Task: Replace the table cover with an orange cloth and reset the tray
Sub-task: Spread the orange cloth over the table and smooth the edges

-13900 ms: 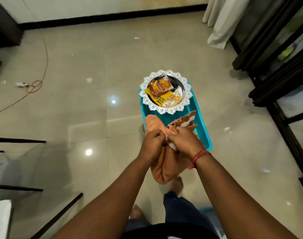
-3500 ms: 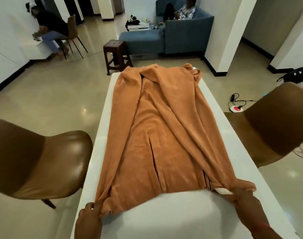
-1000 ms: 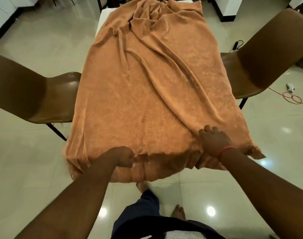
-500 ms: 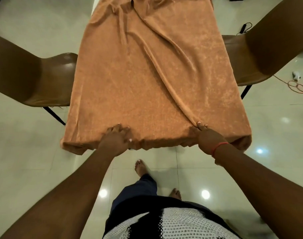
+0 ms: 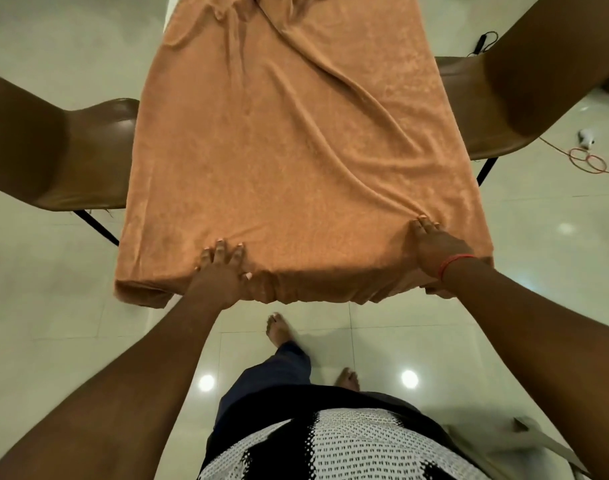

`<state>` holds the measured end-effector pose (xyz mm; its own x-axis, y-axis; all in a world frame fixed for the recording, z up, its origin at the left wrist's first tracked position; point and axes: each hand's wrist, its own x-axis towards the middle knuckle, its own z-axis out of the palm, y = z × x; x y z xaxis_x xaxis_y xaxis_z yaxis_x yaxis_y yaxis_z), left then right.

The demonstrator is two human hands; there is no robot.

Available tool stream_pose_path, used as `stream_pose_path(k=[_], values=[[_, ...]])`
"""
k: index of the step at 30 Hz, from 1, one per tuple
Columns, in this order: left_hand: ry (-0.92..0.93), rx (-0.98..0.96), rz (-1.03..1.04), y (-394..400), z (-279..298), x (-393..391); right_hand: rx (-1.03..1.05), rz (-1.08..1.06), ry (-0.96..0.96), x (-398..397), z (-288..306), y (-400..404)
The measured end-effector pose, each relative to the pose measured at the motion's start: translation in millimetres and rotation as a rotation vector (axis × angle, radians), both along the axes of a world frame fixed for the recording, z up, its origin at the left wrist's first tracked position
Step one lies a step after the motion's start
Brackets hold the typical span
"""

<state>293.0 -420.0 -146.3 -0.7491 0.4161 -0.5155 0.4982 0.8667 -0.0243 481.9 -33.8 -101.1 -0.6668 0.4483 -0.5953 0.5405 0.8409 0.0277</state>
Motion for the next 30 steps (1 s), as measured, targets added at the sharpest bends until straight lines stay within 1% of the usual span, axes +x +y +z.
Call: stream_pose_path(k=[2, 4, 5, 7, 8, 9, 12, 14, 19, 21, 24, 25, 27, 29, 30], values=[[0.037, -0.006, -0.037, -3, 1, -3, 0.025, -0.042, -0.026, -1, 11, -4], [0.094, 0.014, -0.05, 2, 11, -5, 0.021, -0.086, -0.011, -9, 21, -17], [0.133, 0.042, -0.037, 4, 15, -6, 0.029, -0.081, 0.052, -13, 25, -25], [0.197, 0.081, 0.023, 6, 19, -6, 0.072, 0.039, 0.177, -19, 23, -41], [0.212, 0.084, 0.067, 3, 18, -7, 0.057, 0.09, 0.208, -21, 17, -46], [0.189, 0.068, 0.11, -3, 11, -11, 0.024, 0.124, 0.218, -22, 15, -52], [0.069, 0.01, 0.093, -27, -10, -16, -0.024, 0.16, 0.099, -21, 9, -67], [0.055, 0.011, 0.096, -35, -11, -12, -0.002, 0.177, 0.094, -17, 5, -70], [0.098, -0.008, 0.145, -30, 8, 10, 0.037, 0.2, 0.107, -6, -8, -71], [0.145, -0.052, 0.168, -23, 18, 16, 0.044, 0.214, 0.133, -2, -10, -74], [0.243, -0.046, 0.18, -11, 30, 13, 0.057, 0.185, 0.191, -5, -7, -67], [0.236, -0.028, 0.198, -10, 30, 11, 0.063, 0.164, 0.199, -7, -6, -63], [0.152, 0.013, 0.248, -14, 23, 7, 0.08, 0.106, 0.201, -5, -5, -52], [0.053, 0.015, 0.249, -24, 12, 9, 0.068, 0.052, 0.152, 6, -8, -46], [0.035, 0.006, 0.234, -29, 8, 10, 0.06, 0.051, 0.134, 13, -9, -44]])
